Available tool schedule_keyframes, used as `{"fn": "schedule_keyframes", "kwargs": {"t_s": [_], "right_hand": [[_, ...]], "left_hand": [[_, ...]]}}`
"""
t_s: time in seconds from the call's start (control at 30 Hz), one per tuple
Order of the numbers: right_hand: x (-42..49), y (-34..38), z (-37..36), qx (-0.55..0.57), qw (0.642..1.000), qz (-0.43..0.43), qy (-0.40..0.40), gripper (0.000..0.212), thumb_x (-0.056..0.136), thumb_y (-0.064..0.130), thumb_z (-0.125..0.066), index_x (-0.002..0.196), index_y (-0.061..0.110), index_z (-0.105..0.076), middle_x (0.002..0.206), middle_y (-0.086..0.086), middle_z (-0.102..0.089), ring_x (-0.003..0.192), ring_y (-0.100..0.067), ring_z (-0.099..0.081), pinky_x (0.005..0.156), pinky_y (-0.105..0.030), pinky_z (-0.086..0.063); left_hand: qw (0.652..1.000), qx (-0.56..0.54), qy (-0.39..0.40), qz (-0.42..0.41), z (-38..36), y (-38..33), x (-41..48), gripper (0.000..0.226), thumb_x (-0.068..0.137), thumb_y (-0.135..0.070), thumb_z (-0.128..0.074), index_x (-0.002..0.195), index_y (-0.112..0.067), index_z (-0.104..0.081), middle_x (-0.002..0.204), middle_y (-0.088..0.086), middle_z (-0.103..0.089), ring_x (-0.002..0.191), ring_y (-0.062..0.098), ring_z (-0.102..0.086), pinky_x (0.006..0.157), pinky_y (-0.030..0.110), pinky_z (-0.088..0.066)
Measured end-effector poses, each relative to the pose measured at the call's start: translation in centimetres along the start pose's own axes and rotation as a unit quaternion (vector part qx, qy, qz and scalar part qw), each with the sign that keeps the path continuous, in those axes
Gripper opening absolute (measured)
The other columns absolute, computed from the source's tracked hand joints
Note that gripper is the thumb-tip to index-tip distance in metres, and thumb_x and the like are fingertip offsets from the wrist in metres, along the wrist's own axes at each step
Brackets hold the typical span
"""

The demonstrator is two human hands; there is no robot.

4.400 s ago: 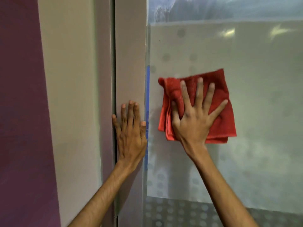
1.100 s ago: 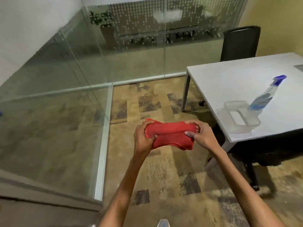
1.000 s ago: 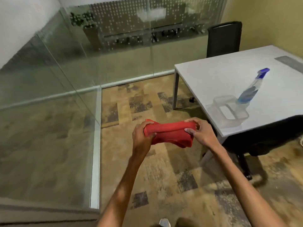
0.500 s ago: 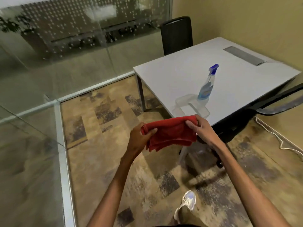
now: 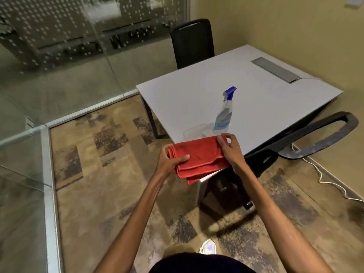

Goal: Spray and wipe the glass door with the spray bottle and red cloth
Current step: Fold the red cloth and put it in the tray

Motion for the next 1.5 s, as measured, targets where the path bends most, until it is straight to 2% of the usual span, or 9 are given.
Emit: {"fn": "schedule_keyframes", "kwargs": {"t_s": [0.1, 0.2, 0.47, 0.6, 0.77, 0.97, 1.07, 1.33, 1.5], "right_hand": [[1.8, -0.7, 0.7, 0.048, 0.995, -0.086, 0.03, 0.049, 0.091, 0.054, -0.065, 0.125, 0.023, -0.05, 0.109, 0.008, -0.063, 0.094, -0.006, -0.062, 0.072, -0.023, -0.047], [3.5, -0.8, 1.5, 0.093, 0.988, -0.112, 0.048, 0.057, 0.083, 0.033, -0.08, 0.128, 0.015, -0.051, 0.109, -0.004, -0.072, 0.093, -0.018, -0.072, 0.075, -0.028, -0.054], [8.1, 0.0, 2.0, -0.05, 0.998, -0.005, -0.034, 0.054, 0.074, 0.012, -0.082, 0.122, 0.021, -0.059, 0.109, -0.001, -0.065, 0.097, -0.019, -0.064, 0.076, -0.028, -0.053], [11.4, 0.2, 1.7, -0.101, 0.993, 0.017, -0.052, 0.053, 0.069, 0.005, -0.081, 0.118, 0.018, -0.064, 0.101, 0.002, -0.067, 0.096, -0.02, -0.067, 0.075, -0.023, -0.052], [14.9, -1.5, 1.5, -0.131, 0.989, -0.013, -0.068, 0.045, 0.067, 0.009, -0.082, 0.105, 0.026, -0.065, 0.092, 0.003, -0.071, 0.091, -0.018, -0.069, 0.064, -0.016, -0.047], [16.2, -4.1, -0.2, -0.217, 0.973, -0.05, -0.058, 0.044, 0.071, 0.016, -0.08, 0.11, 0.022, -0.059, 0.094, -0.005, -0.072, 0.085, -0.026, -0.068, 0.074, -0.035, -0.056], [16.0, -4.8, -1.4, -0.263, 0.963, -0.045, -0.036, 0.046, 0.072, 0.02, -0.078, 0.111, 0.021, -0.054, 0.092, -0.006, -0.07, 0.085, -0.027, -0.066, 0.069, -0.032, -0.05], [16.1, -6.7, -2.6, -0.378, 0.925, -0.033, -0.006, 0.049, 0.077, 0.025, -0.075, 0.12, 0.017, -0.052, 0.11, -0.014, -0.056, 0.1, -0.036, -0.056, 0.091, -0.042, -0.047], [16.8, -6.7, -3.0, -0.44, 0.897, 0.026, 0.024, 0.038, 0.08, 0.021, -0.073, 0.112, 0.012, -0.054, 0.102, -0.014, -0.056, 0.096, -0.036, -0.053, 0.086, -0.043, -0.043]], "left_hand": [[0.999, -0.022, 0.005, 0.036, -1.3, 0.2, 2.0, 0.081, 0.072, 0.0, -0.084, 0.138, -0.009, -0.039, 0.126, 0.014, -0.058, 0.112, 0.031, -0.063, 0.09, 0.046, -0.057], [0.997, -0.046, -0.004, 0.066, -2.5, 0.8, 4.1, 0.073, 0.074, 0.007, -0.077, 0.136, -0.006, -0.041, 0.128, 0.018, -0.059, 0.113, 0.036, -0.063, 0.086, 0.049, -0.057], [0.981, -0.073, -0.087, 0.16, -5.1, 2.0, 9.6, 0.06, 0.069, 0.011, -0.076, 0.122, 0.004, -0.051, 0.109, 0.014, -0.062, 0.073, 0.015, -0.06, 0.05, 0.023, -0.046], [0.979, -0.058, -0.049, 0.189, -5.9, 2.3, 13.3, 0.031, 0.073, 0.009, -0.075, 0.098, -0.002, -0.061, 0.095, 0.015, -0.066, 0.072, 0.022, -0.062, 0.056, 0.028, -0.05], [0.973, -0.055, 0.003, 0.225, -5.8, 3.6, 16.6, 0.028, 0.076, 0.008, -0.076, 0.098, -0.002, -0.063, 0.079, 0.01, -0.066, 0.066, 0.021, -0.063, 0.056, 0.032, -0.052], [0.984, 0.02, -0.015, 0.176, -6.4, 4.8, 18.1, 0.018, 0.08, 0.004, -0.073, 0.088, -0.005, -0.06, 0.078, 0.006, -0.063, 0.064, 0.015, -0.06, 0.053, 0.028, -0.051], [0.986, 0.051, -0.03, 0.153, -6.9, 5.3, 18.1, 0.018, 0.079, 0.003, -0.074, 0.077, -0.008, -0.06, 0.076, 0.007, -0.062, 0.062, 0.015, -0.059, 0.059, 0.031, -0.053], [0.969, 0.221, -0.016, 0.11, -8.9, 5.8, 17.9, 0.042, 0.073, -0.017, -0.084, 0.103, -0.001, -0.059, 0.094, 0.01, -0.06, 0.084, 0.02, -0.054, 0.067, 0.029, -0.042], [0.935, 0.348, 0.0, 0.062, -8.9, 5.7, 17.8, 0.044, 0.079, -0.031, -0.078, 0.11, -0.007, -0.057, 0.105, 0.008, -0.061, 0.091, 0.023, -0.06, 0.073, 0.033, -0.048]]}}
Point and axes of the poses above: each hand's wrist, its own x-axis towards the middle knuckle, its own z-axis out of the back of the hand, y = z × x, the point moved 5 cm from there along x, towards the middle knuckle
